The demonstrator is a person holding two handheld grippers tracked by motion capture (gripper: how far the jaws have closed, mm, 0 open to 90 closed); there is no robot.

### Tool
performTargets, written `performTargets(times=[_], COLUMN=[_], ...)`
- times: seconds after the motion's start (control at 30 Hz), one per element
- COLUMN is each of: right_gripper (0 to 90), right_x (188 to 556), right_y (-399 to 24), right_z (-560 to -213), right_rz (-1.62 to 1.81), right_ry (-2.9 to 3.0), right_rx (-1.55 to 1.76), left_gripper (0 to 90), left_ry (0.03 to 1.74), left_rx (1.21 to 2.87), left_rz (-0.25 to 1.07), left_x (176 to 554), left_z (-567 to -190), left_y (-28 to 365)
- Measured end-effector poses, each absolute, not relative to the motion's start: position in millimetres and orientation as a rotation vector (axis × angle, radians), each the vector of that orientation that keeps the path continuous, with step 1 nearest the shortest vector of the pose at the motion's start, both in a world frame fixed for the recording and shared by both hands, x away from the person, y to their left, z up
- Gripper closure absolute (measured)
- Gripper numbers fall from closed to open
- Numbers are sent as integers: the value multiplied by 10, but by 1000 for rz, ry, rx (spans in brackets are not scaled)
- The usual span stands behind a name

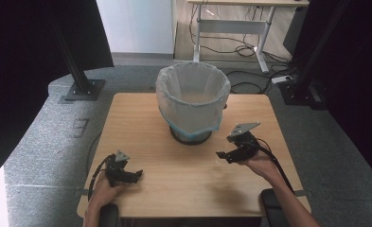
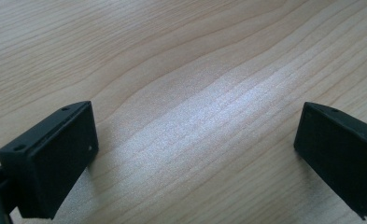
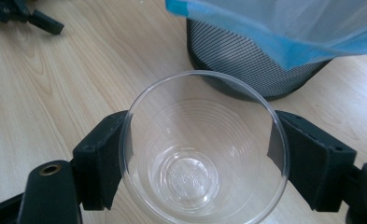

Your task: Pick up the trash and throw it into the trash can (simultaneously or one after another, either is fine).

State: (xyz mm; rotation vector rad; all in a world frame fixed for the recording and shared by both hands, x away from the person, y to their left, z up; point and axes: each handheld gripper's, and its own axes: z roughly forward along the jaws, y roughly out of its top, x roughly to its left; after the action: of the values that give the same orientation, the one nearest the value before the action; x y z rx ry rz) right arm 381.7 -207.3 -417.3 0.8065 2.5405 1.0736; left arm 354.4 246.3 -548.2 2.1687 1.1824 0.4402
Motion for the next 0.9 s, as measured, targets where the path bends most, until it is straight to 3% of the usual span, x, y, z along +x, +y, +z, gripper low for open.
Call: performTargets(times=[0.9], right_gripper=[217], right_x=[3971], right_y=[-2176], right_z=[-3601], right_rz=[1095], right_ry=[2515], right_rx=[861], left_gripper=[0], left_ry=[1182], left_rx=[2169], left_rz=[441], left_x=[3544], left_z=[-5482], left_y=[2463])
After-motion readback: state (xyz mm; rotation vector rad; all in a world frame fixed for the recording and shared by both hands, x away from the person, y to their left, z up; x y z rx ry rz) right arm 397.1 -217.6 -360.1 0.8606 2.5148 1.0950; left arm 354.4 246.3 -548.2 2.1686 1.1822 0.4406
